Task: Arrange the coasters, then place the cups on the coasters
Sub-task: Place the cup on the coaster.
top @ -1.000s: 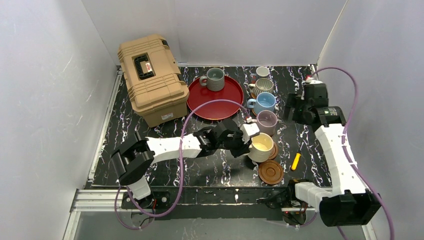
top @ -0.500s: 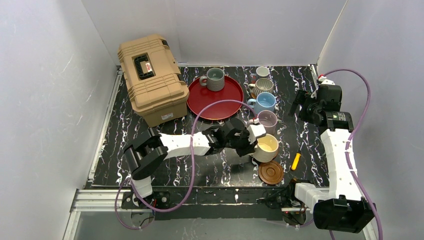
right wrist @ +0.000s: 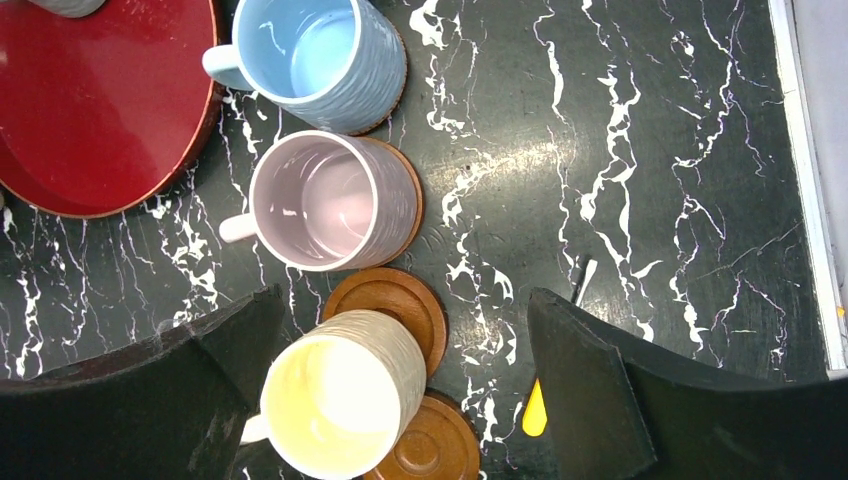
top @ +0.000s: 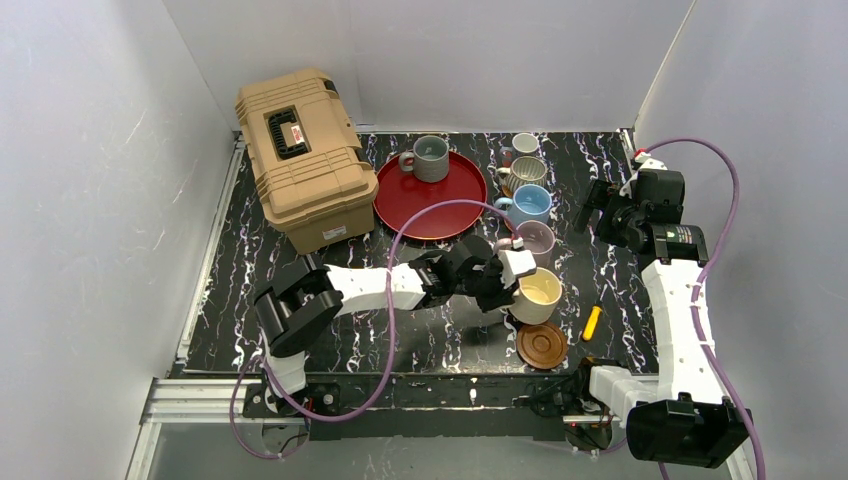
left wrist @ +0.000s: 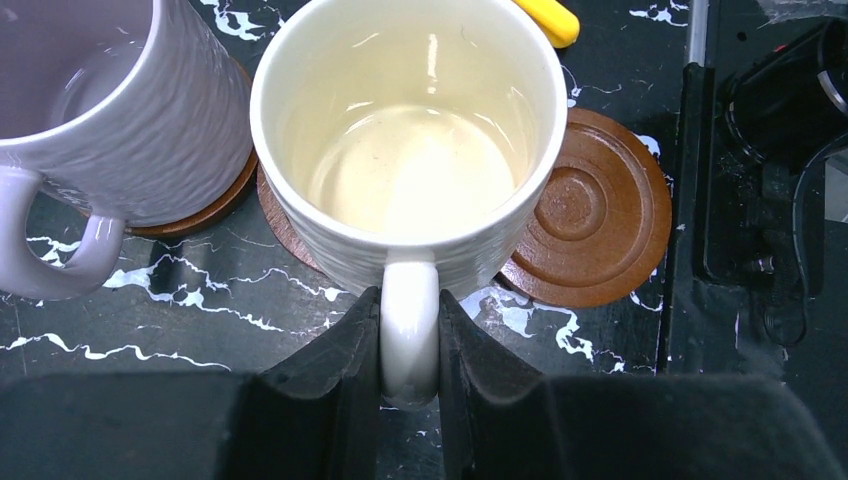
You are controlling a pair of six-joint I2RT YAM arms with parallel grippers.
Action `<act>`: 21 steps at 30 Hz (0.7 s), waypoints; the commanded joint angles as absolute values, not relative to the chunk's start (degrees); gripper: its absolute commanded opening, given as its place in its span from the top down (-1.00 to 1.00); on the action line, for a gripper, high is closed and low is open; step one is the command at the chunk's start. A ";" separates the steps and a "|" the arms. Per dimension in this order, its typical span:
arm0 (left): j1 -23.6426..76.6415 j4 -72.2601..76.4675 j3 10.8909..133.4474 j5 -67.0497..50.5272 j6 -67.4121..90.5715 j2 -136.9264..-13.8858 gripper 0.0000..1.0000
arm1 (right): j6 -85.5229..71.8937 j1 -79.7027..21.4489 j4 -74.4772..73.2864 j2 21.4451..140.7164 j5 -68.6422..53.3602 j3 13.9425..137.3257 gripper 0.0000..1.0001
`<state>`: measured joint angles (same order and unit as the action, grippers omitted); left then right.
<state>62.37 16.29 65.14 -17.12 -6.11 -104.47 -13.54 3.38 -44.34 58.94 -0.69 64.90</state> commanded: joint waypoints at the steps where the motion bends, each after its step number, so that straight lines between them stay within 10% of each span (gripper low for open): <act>1: 62.15 22.41 68.67 -19.60 -7.19 -103.99 1.00 | -13.37 3.58 -42.45 57.56 -2.41 65.39 -1.00; 21: 59.97 22.37 70.01 -22.20 -7.01 -106.64 1.00 | -13.27 3.60 -42.85 56.78 -3.49 64.87 -1.00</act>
<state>60.64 17.15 66.17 -19.57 -6.48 -107.59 -13.54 3.38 -44.36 57.93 -2.39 64.88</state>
